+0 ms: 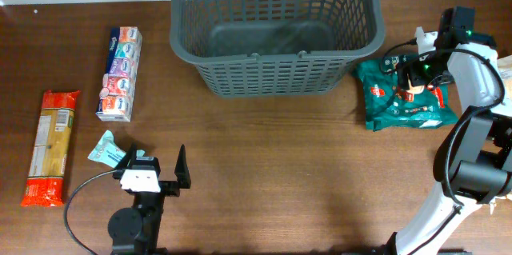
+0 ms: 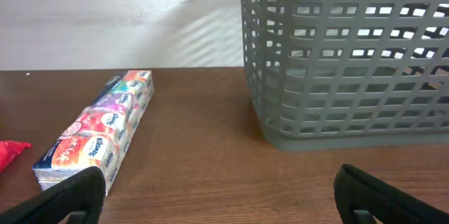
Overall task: Pack container
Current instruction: 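Close the right gripper on the green pouch and lift it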
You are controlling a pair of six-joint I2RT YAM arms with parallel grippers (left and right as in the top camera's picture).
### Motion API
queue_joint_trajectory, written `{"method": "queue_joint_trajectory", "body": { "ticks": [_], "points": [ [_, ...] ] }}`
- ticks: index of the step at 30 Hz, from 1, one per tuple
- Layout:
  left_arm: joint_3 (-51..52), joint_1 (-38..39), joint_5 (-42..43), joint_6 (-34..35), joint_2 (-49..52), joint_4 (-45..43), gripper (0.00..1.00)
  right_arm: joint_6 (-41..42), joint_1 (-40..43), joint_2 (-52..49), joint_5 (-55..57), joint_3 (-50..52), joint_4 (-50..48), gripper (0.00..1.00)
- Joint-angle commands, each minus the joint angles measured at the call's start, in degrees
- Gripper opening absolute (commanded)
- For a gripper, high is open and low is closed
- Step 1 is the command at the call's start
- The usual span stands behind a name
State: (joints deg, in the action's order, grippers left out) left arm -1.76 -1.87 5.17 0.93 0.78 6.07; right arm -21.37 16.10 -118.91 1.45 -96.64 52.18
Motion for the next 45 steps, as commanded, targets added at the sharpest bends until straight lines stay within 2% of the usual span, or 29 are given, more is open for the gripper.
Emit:
{"method": "queue_joint_trajectory", "body": {
  "ticks": [1,31,45],
  "points": [
    [0.44,-0.28,0.44,-0.35,-0.48,-0.22,0.99,0.96,0.15,-0.52,-3.21,-0.85,-0.17,0.99],
    [0.44,-0.28,0.44,-0.35,-0.44,-0.22,0.99,1.31,0.90,-3.41,-2.97,0.00,-0.17,0.99],
    [0.44,-0.28,0.44,-0.35,-0.44,-0.22,0.99,1.31,2.34,-3.45,-4.02,5.79,-2.62,0.99]
  ]
}}
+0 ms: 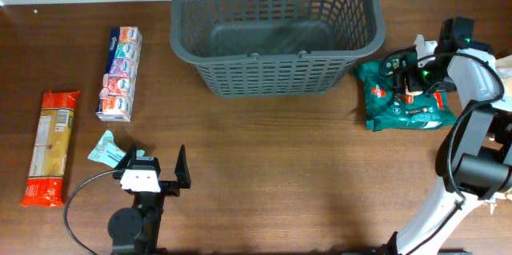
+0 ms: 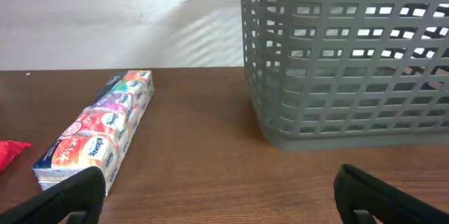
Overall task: Pack container
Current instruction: 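Close the right gripper on the green pouch and lift it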
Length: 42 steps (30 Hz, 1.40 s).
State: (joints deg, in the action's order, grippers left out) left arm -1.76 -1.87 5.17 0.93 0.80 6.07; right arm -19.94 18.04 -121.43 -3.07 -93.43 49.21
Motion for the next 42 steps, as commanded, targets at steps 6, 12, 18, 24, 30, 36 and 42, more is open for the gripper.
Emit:
{"method": "queue_joint_trajectory", "body": {
  "ticks": [6,12,18,24,30,36,42],
  "points": [
    [0.44,-0.28,0.42,-0.35,-0.46,-0.22,0.99,-0.11,0.35,-0.94,0.24,2.58,-0.22,0.96],
    [0.44,-0.28,0.44,-0.35,-0.46,-0.22,0.99,-0.11,0.35,-0.94,0.22,2.58,-0.22,0.99],
    [0.44,-0.28,0.44,-0.35,-0.46,-0.20,0.99,-0.11,0.35,-0.94,0.15,2.58,-0.22,0.99],
    [0.44,-0.28,0.44,-0.35,-0.46,-0.22,0.99,-0.11,0.35,-0.94,-0.44,2.71,-0.22,0.41],
    [0.44,-0.28,0.44,-0.35,-0.46,-0.22,0.99,-0.09,0.35,-0.94,-2.23,4.00,-0.85,0.04],
    [0.44,-0.28,0.42,-0.35,-0.46,-0.22,0.99,0.28,0.35,-0.94,-2.71,4.00,-2.21,0.04],
    [0.44,-0.28,0.44,-0.35,-0.46,-0.20,0.99,2.97,0.35,-0.87,-2.75,2.01,-3.17,0.04]
  ]
}}
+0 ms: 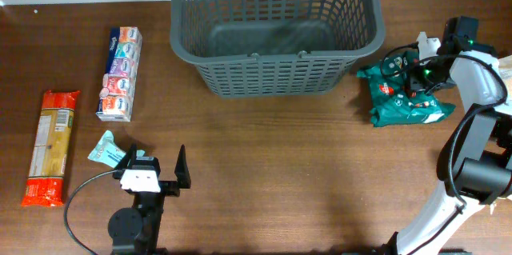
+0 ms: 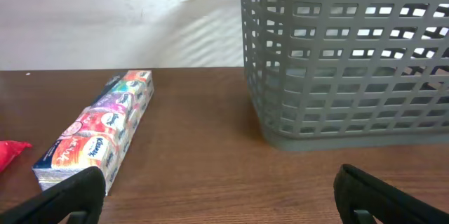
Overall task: Pack container
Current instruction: 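Close the right gripper on the green pouch and lift it, then carry the green pouch left over the grey basket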
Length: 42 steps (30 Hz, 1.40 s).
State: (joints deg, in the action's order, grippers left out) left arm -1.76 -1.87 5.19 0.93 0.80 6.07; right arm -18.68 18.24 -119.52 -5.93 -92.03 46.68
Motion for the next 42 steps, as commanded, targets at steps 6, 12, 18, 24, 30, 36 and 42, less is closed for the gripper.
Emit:
{"method": "queue_joint_trajectory", "body": {
  "ticks": [6,12,18,24,30,36,42],
  "points": [
    [0.44,-0.28,0.42,-0.35,-0.46,-0.22,0.99,3.15,0.15,-1.49,-1.33,-4.61,0.24,0.04],
    [0.44,-0.28,0.42,-0.35,-0.46,-0.22,0.99,3.15,0.15,0.76,-3.45,-11.61,3.56,0.04],
    [0.44,-0.28,0.42,-0.35,-0.46,-0.22,0.99,3.15,0.15,1.01,-4.07,-17.79,8.48,0.04],
    [0.44,-0.28,0.42,-0.35,-0.46,-0.20,0.99,3.21,0.15,1.01,-6.82,-24.15,11.37,0.04],
    [0.44,-0.28,0.42,-0.35,-0.46,-0.20,0.99,4.22,0.17,1.01,-6.93,-38.88,16.61,0.04],
    [0.44,-0.28,0.39,-0.35,-0.46,-0.22,0.99,4.22,0.15,1.01,-3.32,-57.92,23.82,0.04],
    [0.44,-0.28,0.39,-0.35,-0.46,-0.22,0.99,4.35,-0.76,1.03,-4.90,-73.90,29.51,0.04]
  ]
}}
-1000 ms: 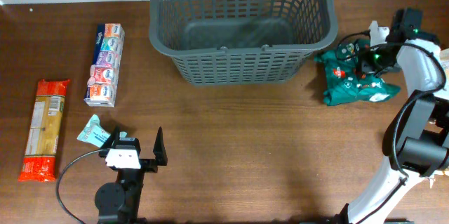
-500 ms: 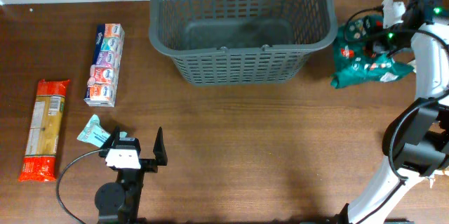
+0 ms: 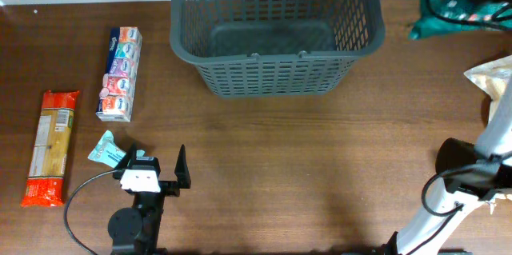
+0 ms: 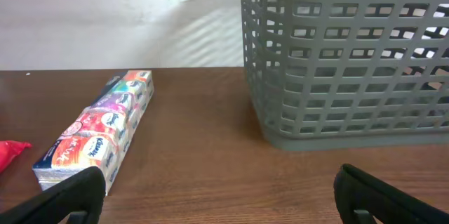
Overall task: Pack container
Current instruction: 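Carry the green pouch left over the grey basket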
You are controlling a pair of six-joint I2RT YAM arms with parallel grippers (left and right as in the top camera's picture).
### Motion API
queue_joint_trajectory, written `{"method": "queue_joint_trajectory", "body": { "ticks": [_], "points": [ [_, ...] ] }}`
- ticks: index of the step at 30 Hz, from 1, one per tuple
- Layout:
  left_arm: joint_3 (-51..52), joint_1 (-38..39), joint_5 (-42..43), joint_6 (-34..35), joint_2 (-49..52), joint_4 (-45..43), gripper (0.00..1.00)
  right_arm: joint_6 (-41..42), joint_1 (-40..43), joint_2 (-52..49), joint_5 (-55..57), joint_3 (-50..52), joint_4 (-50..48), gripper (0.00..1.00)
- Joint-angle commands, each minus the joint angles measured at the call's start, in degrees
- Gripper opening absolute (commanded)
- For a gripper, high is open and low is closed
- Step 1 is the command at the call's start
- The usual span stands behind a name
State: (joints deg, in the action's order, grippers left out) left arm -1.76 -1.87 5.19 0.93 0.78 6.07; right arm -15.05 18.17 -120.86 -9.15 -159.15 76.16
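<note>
The grey mesh basket [image 3: 276, 71] stands at the back middle of the table, with nothing in it; its wall [image 4: 344, 62] fills the right of the left wrist view. A green snack bag [image 3: 456, 3] hangs in the air right of the basket's rim, blurred and large in the overhead view. My right gripper is shut on its top. My left gripper [image 3: 158, 173] rests open near the front left edge, its fingertips [image 4: 77, 192] wide apart over bare wood.
A multicolour tissue pack [image 3: 120, 73] [image 4: 98, 136] lies left of the basket. A red pasta packet [image 3: 50, 147] lies at the far left, with a small teal sachet [image 3: 106, 149] just behind the left gripper. A beige bag [image 3: 492, 75] sits at the right edge.
The green bag has left the table right of the basket and now hangs high in my right gripper, near the basket's right rim. The left arm has not moved.
My right gripper was down on the green bag lying flat right of the basket. Then the bag was bunched up and shifted slightly right under the gripper. Now it hangs in the air, held. The left gripper stayed open and still throughout.
</note>
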Motion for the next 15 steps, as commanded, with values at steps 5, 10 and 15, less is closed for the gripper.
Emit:
{"method": "queue_joint_trajectory", "body": {
  "ticks": [5,10,15],
  "points": [
    [0.44,-0.28,0.42,-0.35,-0.44,-0.22,0.99,2.32,-4.13,2.45,-7.41,-14.86,1.29,0.04],
    [0.44,-0.28,0.42,-0.35,-0.44,-0.20,0.99,2.78,-9.62,2.43,-10.38,-16.37,-2.14,0.04],
    [0.44,-0.28,0.42,-0.35,-0.44,-0.22,0.99,2.99,-15.08,2.32,-10.36,-15.04,-7.56,0.04]
  ]
}}
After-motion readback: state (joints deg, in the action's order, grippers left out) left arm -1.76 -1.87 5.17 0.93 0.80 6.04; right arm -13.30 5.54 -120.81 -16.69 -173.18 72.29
